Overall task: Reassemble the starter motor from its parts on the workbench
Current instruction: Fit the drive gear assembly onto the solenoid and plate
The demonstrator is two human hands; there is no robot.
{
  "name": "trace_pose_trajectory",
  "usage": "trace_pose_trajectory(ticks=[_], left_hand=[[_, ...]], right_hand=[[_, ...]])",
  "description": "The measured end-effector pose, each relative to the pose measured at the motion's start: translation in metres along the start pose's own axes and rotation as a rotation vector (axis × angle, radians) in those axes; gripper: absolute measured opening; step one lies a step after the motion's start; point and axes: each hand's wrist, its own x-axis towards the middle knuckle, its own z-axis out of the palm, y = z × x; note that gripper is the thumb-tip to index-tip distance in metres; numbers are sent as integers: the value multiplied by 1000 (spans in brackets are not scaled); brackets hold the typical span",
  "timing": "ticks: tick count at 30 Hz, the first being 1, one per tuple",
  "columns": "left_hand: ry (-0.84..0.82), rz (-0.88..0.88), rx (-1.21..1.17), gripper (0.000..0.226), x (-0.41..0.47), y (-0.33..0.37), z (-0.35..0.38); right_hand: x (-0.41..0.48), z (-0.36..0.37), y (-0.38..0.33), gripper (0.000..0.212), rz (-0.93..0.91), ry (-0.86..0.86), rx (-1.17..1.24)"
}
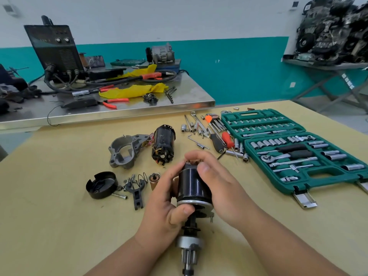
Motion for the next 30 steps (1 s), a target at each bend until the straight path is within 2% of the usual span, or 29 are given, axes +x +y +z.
trace_pose_trajectory(ticks=[5, 8, 10, 12, 15, 20, 30], left_hand=[[14, 5, -58, 75, -3, -2, -3], [17, 6, -28, 74, -4, -4, -8], [18, 20, 29, 73, -3, -4, -11], [24, 32, 90, 71, -2, -5, -13], [40, -2, 82, 71, -2, -4, -12], [21, -1, 58, 69, -2, -1, -13], [11, 19, 0, 65, -4, -4, -13]], right_hand=[[3, 4, 1, 26, -87, -21, 85], [0, 2, 3, 52, -193, -68, -45], [-2, -3, 3, 61, -246, -164, -194], [-2, -10, 3, 72, -240, -248, -330], [-1, -14, 2, 90, -218, -279, -456], [-1, -11, 1, 73, -234, -256, -347], [-3, -8, 3, 64, -326, -253, -268]])
